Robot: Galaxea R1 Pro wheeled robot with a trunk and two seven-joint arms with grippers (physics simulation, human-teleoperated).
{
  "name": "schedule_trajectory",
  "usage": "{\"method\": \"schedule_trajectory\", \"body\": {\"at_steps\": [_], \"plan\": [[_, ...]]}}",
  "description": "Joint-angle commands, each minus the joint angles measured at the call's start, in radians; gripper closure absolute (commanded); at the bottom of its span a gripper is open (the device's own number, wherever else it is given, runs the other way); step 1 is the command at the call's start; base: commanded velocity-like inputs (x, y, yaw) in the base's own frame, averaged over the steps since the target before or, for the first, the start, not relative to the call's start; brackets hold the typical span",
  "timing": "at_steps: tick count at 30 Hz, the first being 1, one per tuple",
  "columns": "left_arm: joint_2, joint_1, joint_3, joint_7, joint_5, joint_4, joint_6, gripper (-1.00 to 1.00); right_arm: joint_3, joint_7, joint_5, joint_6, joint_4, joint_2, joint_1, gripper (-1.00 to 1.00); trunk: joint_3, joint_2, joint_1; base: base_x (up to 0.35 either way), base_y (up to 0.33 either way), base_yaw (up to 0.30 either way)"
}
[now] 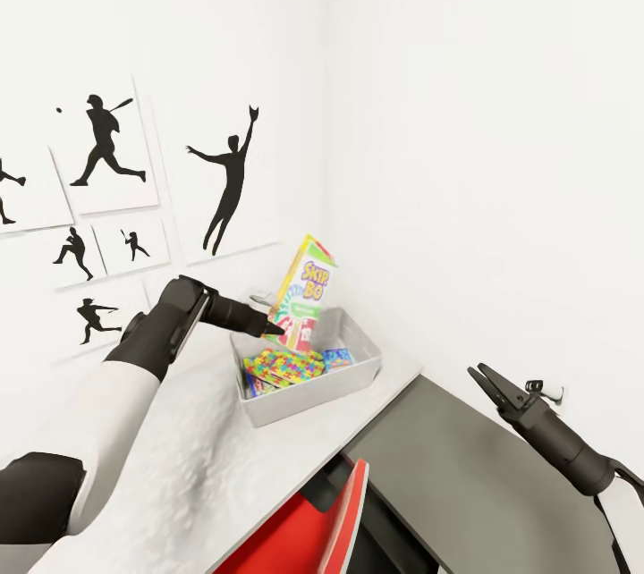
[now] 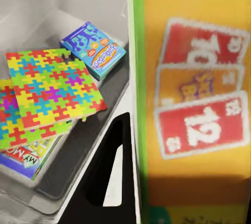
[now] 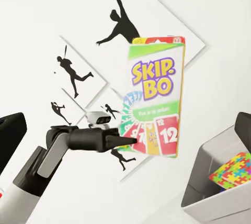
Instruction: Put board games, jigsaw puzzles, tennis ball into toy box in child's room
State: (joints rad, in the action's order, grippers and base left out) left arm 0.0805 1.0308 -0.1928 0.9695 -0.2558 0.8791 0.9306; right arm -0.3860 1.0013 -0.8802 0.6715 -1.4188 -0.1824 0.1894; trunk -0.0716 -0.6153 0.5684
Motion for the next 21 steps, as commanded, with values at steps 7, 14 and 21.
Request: {"method": "schedule_trajectory", "body": {"at_steps": [7,14,21], "plan": [[-0.008,0.000,0.002,-0.229,-0.001,0.002,0.003,1.00,-0.001,-0.001,-0.005,0.007,0.002,0.000,0.001,-1.00,-0.002,-0.002,0.000,0.000,0.000,0.000],[-0.035,-0.005,-0.009,-0.367,0.000,0.103,-0.024,1.00,0.000,-0.001,-0.002,0.007,0.003,0.000,0.001,-1.00,-0.002,-0.002,0.000,0.000,0.000,0.000],[-0.047,-0.024,-0.118,-0.480,-0.003,0.190,-0.025,1.00,0.001,-0.001,0.009,0.007,0.003,0.000,0.001,-1.00,-0.002,-0.002,0.000,0.000,0.000,0.000]]}}
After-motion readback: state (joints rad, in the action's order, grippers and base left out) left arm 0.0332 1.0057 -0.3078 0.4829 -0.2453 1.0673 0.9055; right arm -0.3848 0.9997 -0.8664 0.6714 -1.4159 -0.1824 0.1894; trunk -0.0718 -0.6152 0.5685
